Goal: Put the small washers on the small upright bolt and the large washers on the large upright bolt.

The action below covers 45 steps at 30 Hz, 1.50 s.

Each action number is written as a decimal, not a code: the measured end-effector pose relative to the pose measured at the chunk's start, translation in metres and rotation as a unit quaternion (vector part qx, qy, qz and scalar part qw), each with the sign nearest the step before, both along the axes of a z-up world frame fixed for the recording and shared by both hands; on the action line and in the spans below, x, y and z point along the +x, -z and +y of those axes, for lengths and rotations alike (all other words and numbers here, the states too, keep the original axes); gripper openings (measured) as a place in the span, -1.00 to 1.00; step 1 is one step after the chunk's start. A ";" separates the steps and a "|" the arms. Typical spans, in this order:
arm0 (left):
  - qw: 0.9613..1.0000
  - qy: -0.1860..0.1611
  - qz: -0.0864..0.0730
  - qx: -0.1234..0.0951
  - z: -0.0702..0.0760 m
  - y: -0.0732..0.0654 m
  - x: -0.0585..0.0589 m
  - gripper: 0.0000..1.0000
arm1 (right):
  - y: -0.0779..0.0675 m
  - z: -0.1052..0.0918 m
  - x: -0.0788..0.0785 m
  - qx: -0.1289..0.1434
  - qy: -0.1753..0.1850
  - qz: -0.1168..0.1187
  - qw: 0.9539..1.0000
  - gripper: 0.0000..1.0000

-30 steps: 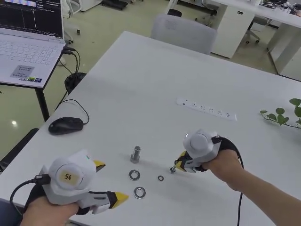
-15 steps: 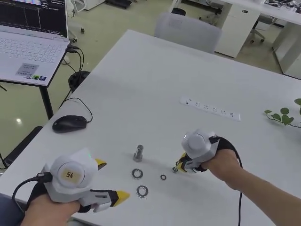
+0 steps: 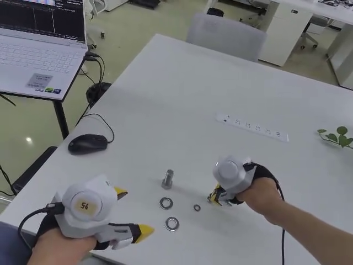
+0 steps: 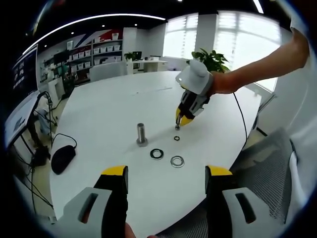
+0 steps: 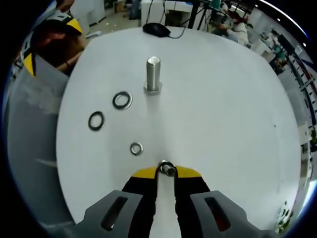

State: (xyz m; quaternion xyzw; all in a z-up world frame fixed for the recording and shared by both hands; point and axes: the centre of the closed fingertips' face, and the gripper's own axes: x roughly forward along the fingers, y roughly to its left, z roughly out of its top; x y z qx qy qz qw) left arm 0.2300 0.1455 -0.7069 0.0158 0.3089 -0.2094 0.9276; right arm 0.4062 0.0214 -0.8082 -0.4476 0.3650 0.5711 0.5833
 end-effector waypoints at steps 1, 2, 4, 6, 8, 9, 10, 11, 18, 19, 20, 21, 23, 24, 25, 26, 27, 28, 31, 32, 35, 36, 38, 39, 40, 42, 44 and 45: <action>1.000 0.000 0.000 0.000 0.000 0.000 0.000 0.24 | 0.001 0.000 0.000 -0.001 0.002 0.001 1.000 -0.73; 1.000 0.000 0.000 0.000 0.001 0.000 0.000 0.24 | 0.001 -0.001 -0.001 0.000 0.004 0.002 1.000 -0.73; 1.000 0.001 -0.001 0.002 0.001 -0.001 0.001 0.24 | 0.002 -0.002 0.000 0.000 0.007 0.004 1.000 -0.73; 1.000 0.000 -0.002 0.001 0.001 -0.002 0.001 0.24 | 0.004 -0.004 0.001 -0.003 0.010 0.003 1.000 -0.73; 1.000 0.000 -0.002 0.002 0.001 -0.002 0.002 0.24 | 0.005 -0.005 0.002 -0.004 0.011 0.004 1.000 -0.73; 1.000 0.000 -0.002 0.002 0.001 -0.002 0.002 0.24 | 0.005 -0.006 0.002 -0.003 0.013 0.005 1.000 -0.73; 1.000 0.001 -0.002 0.002 0.000 -0.003 0.002 0.24 | 0.004 -0.006 0.003 0.002 0.020 0.007 1.000 -0.73; 1.000 0.002 -0.002 0.003 0.000 -0.003 0.002 0.24 | 0.004 -0.006 0.004 0.004 0.022 0.010 1.000 -0.73; 1.000 0.004 -0.006 0.002 -0.004 -0.006 0.005 0.24 | 0.003 -0.017 0.004 0.014 0.043 0.020 0.999 -0.69; 1.000 0.004 -0.006 0.002 -0.004 -0.006 0.005 0.24 | 0.002 -0.019 0.004 0.018 0.049 0.021 0.998 -0.69; 1.000 0.005 -0.006 0.002 -0.004 -0.005 0.005 0.24 | 0.000 -0.020 0.004 0.020 0.054 0.022 0.998 -0.68; 1.000 0.005 -0.006 0.003 -0.005 -0.005 0.005 0.24 | 0.000 -0.022 0.004 0.024 0.061 0.024 0.998 -0.67; 1.000 0.006 -0.006 0.002 -0.005 -0.005 0.005 0.24 | -0.002 -0.028 0.003 0.033 0.079 0.028 0.996 -0.66; 1.000 0.006 -0.006 0.002 -0.006 -0.005 0.005 0.24 | -0.003 -0.032 0.002 0.035 0.086 0.029 0.995 -0.66; 1.000 0.007 -0.006 0.002 -0.006 -0.005 0.004 0.24 | -0.003 -0.036 0.002 0.036 0.090 0.030 0.995 -0.66; 1.000 0.007 -0.006 0.002 -0.007 -0.005 0.004 0.24 | -0.002 -0.039 0.001 0.038 0.095 0.031 0.994 -0.65; 1.000 0.007 -0.006 0.002 -0.007 -0.005 0.003 0.24 | -0.001 -0.044 0.000 0.039 0.102 0.033 0.993 -0.65; 1.000 0.008 -0.006 0.002 -0.007 -0.004 0.003 0.24 | 0.000 -0.047 -0.001 0.039 0.107 0.035 0.993 -0.65; 1.000 0.008 -0.007 0.001 -0.007 -0.004 0.003 0.24 | 0.002 -0.057 -0.006 0.042 0.121 0.042 0.991 -0.63; 1.000 0.008 -0.007 0.001 -0.007 -0.003 0.003 0.24 | 0.004 -0.060 -0.008 0.044 0.129 0.047 0.990 -0.63; 1.000 0.009 -0.008 0.001 -0.008 -0.004 0.003 0.24 | 0.005 -0.065 -0.018 0.050 0.139 0.058 0.987 -0.62; 1.000 0.010 -0.008 0.002 -0.008 -0.004 0.003 0.24 | 0.007 -0.066 -0.021 0.050 0.139 0.060 0.987 -0.61; 1.000 0.011 -0.008 0.002 -0.009 -0.004 0.003 0.24 | 0.010 -0.068 -0.024 0.047 0.137 0.060 0.988 -0.62; 1.000 0.011 -0.008 0.002 -0.009 -0.004 0.003 0.24 | 0.011 -0.068 -0.025 0.047 0.138 0.061 0.987 -0.62; 1.000 0.012 -0.008 0.002 -0.009 -0.004 0.003 0.24 | 0.010 -0.067 -0.029 0.048 0.139 0.064 0.987 -0.62; 1.000 0.012 -0.008 0.003 -0.009 -0.005 0.003 0.24 | 0.011 -0.065 -0.034 0.049 0.138 0.066 0.987 -0.62; 1.000 0.012 -0.008 0.002 -0.009 -0.004 0.003 0.24 | 0.012 -0.062 -0.037 0.048 0.133 0.067 0.988 -0.62; 1.000 0.012 -0.009 0.002 -0.009 -0.004 0.003 0.24 | 0.013 -0.059 -0.039 0.049 0.132 0.068 0.988 -0.62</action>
